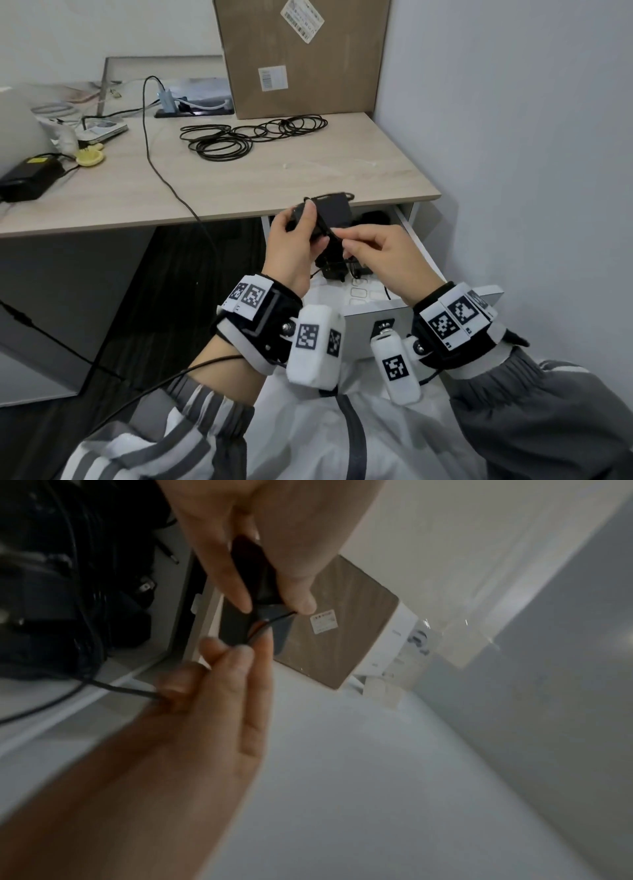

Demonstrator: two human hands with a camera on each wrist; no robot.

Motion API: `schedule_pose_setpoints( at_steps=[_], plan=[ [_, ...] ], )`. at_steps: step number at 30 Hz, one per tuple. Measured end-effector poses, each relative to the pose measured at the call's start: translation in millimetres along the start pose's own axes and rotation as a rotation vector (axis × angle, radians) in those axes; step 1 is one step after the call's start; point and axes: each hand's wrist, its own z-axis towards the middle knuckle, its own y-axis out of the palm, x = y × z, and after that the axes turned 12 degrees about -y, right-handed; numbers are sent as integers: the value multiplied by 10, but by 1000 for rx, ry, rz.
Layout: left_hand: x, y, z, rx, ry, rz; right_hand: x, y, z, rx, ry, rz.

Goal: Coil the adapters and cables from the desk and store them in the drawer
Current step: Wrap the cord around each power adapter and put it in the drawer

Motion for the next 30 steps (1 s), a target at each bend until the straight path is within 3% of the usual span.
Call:
schedule_pose_setpoints(
  at_steps=[3, 8, 11, 13, 16, 19, 22, 30],
  plan=[
    [86, 30, 11, -71, -53, -127, 22, 31, -10, 19, 8, 44],
    [87, 8, -52, -323, -191, -90, 91, -65, 40, -1, 70, -3],
    [159, -72, -104, -490, -260, 51, 165, -166, 58, -29, 119, -57],
    [206, -132, -126, -536, -228, 292, 205, -233, 73, -77, 132, -172],
    [198, -185, -150, -464, -148, 657, 270, -312, 92, -70, 180, -159],
    [121, -216, -141, -395, -165, 784, 268, -365, 130, 59, 264, -28],
    [47, -230, -127, -325, -177, 827, 230, -391, 171, 130, 274, 40],
    [69, -151, -118, -153, -82, 805, 91, -310, 176, 48, 149, -10]
  ],
)
